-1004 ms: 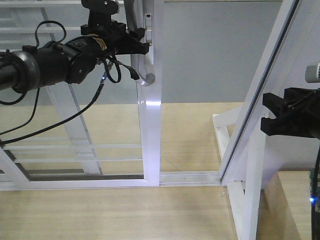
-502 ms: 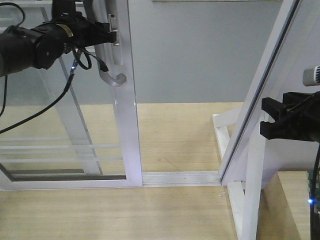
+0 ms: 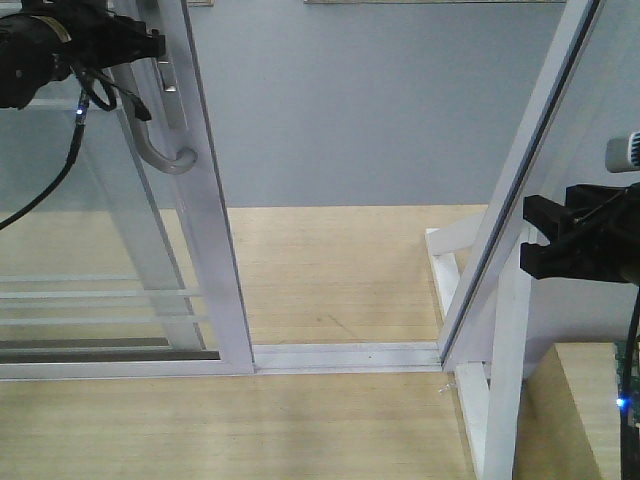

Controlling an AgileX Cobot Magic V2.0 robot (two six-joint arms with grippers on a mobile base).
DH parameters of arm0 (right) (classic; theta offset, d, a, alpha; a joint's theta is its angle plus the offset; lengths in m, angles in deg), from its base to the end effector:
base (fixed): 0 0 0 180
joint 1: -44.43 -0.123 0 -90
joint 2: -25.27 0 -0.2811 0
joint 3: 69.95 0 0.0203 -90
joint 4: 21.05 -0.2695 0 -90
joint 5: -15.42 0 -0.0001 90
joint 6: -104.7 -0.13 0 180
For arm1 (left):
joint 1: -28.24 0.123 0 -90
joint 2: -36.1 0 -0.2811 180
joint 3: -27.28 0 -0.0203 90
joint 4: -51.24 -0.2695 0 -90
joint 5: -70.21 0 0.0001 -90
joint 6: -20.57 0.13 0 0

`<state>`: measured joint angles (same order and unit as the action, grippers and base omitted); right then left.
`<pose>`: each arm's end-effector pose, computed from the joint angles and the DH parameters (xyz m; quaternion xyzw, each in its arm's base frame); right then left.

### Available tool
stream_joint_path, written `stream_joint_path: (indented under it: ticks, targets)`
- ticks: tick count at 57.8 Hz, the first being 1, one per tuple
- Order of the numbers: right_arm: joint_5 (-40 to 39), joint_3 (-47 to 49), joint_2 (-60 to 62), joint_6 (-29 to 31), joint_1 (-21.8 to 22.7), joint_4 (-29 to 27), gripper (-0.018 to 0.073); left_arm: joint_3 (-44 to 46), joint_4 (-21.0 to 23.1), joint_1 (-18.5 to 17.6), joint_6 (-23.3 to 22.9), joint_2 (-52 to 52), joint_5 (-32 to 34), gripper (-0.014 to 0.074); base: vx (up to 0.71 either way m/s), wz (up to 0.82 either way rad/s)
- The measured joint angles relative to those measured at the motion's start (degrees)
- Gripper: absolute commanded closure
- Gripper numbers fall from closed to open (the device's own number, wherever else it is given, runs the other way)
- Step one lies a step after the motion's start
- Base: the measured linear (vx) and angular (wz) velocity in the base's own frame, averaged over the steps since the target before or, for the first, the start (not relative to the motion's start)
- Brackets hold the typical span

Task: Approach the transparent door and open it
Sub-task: 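Grip the handle with the left gripper and slide the door farther open, then open the left gripper and pull it back from the handle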

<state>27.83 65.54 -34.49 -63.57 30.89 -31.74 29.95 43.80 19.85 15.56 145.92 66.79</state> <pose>0.2329 0.0614 0.2611 -0.1201 0.8416 0.0730 0.5215 0.4755 -0.0691 0.2817 0.0752 0.8184 -0.0265 0.5691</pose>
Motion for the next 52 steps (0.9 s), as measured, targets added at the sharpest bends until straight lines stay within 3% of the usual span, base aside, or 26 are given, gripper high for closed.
stream_joint_path:
  ticks: [30,52]
  targets:
    - [0.0,0.0,0.0,0.0,0.0,0.0,0.0229,0.0,-1.6,6.8,2.4,-3.7,-3.3,0.0174,0.0,0.0]
    - [0.0,0.0,0.0,0.0,0.0,0.0,0.0229,0.0,-0.3,8.3,2.5,-8.0,-8.9,0.0174,0.0,0.0]
